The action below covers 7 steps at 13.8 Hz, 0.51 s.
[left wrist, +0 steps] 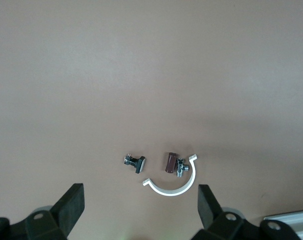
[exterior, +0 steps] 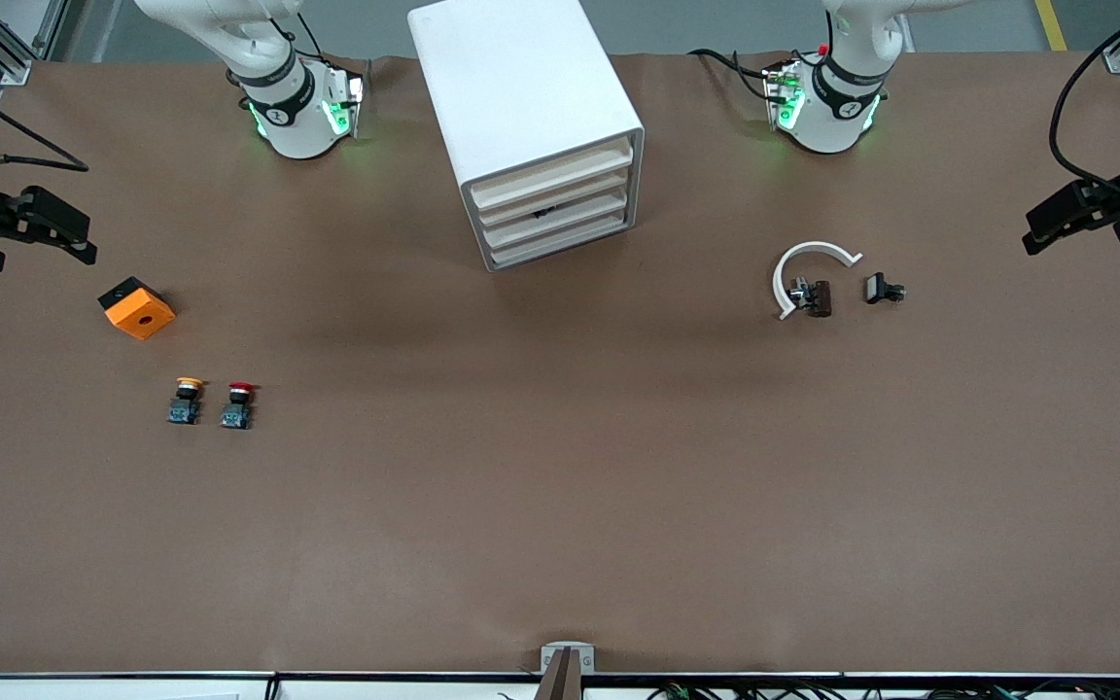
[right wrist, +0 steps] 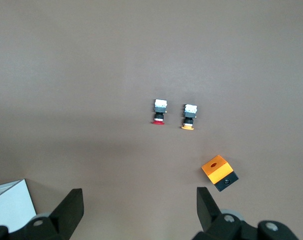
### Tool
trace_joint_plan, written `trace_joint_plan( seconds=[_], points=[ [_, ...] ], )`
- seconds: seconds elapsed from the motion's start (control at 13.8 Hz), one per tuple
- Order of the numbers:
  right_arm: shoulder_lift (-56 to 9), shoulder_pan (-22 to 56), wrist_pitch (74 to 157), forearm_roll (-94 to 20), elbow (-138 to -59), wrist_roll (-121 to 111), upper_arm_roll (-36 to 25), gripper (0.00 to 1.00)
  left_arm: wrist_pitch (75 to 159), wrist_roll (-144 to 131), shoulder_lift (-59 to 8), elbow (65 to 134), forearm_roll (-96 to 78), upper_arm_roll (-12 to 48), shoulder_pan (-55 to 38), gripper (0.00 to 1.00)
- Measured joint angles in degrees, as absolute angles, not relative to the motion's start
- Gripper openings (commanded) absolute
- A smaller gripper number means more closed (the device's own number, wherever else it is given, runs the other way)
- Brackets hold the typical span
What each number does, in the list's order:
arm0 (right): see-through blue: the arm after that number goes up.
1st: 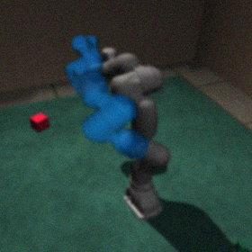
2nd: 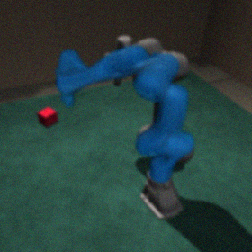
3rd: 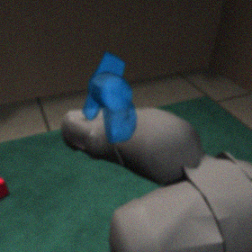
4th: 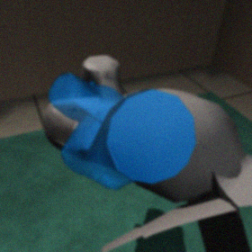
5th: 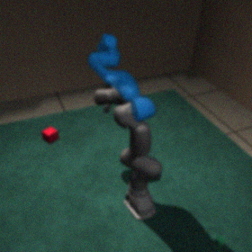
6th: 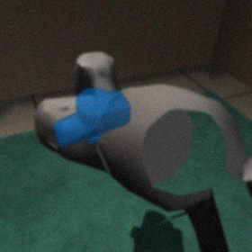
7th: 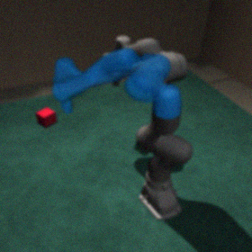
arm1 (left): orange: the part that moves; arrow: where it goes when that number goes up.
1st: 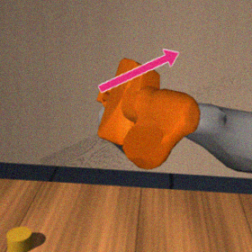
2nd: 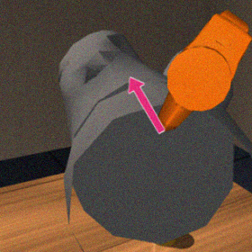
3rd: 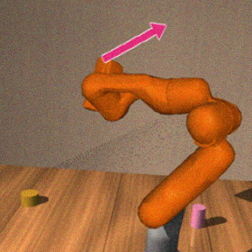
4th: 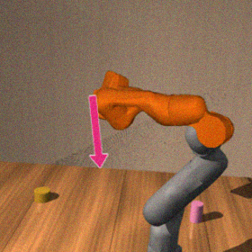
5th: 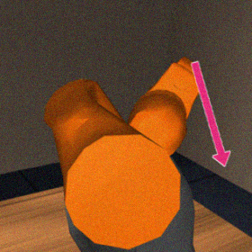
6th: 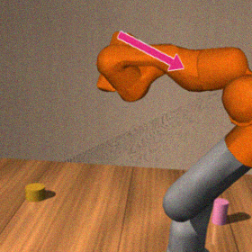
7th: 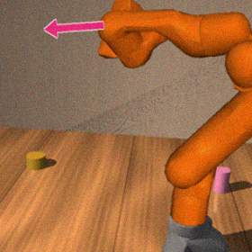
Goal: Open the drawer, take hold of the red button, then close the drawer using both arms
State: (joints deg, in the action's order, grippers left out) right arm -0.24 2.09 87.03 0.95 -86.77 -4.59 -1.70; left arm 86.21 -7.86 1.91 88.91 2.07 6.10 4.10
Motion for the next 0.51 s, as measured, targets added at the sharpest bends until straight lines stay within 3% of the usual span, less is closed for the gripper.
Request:
trace_joint_plan(
  seconds=[0.51],
  points=[
    [-0.2, 2.1, 87.0, 0.9, -86.8, -4.6, -1.7, 1.00, 86.2, -7.6, 5.6, 94.1, 1.7, 6.0, 2.0, 1.00]
  ],
)
